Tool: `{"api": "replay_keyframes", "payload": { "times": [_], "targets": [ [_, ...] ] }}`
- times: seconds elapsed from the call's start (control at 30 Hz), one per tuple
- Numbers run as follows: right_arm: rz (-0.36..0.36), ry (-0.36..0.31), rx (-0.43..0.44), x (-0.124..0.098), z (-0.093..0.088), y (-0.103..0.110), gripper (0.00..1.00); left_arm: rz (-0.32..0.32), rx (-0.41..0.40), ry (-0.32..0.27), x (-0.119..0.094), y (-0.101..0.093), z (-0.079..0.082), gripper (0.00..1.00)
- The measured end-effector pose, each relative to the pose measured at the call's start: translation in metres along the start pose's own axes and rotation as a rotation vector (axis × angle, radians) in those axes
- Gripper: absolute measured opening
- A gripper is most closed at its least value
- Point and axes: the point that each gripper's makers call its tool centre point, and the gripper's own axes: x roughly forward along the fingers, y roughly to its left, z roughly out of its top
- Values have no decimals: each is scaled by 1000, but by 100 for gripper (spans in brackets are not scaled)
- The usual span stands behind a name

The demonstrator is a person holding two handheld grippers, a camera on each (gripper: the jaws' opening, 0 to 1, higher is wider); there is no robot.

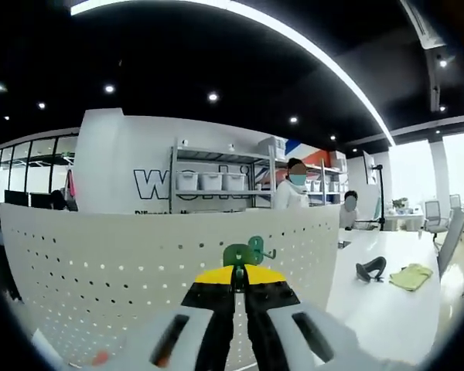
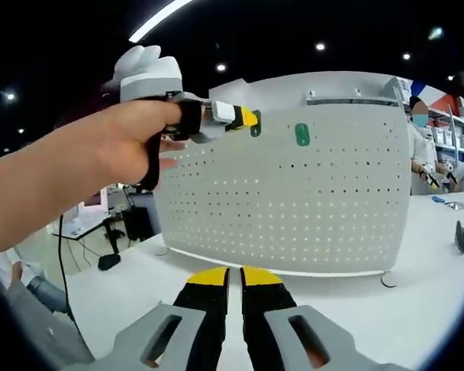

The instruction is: Insert the hook assembly into the mounting plate slot until the hook locks in place.

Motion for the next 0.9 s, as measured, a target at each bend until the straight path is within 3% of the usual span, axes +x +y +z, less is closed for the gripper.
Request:
{"api": "replay_keyframes", "payload": {
  "times": [0.5, 0.63, 0.9],
  "targets": [
    [16, 36, 33, -2, -9, -6, 4, 80, -4, -24, 18, 7, 1, 3],
    [27, 50, 30, -3, -10, -7, 4, 111, -51, -40, 20, 11, 4, 3],
    [43, 60, 28, -6, -10, -9, 4, 132, -16, -46, 31, 1, 6, 3]
  ]
}}
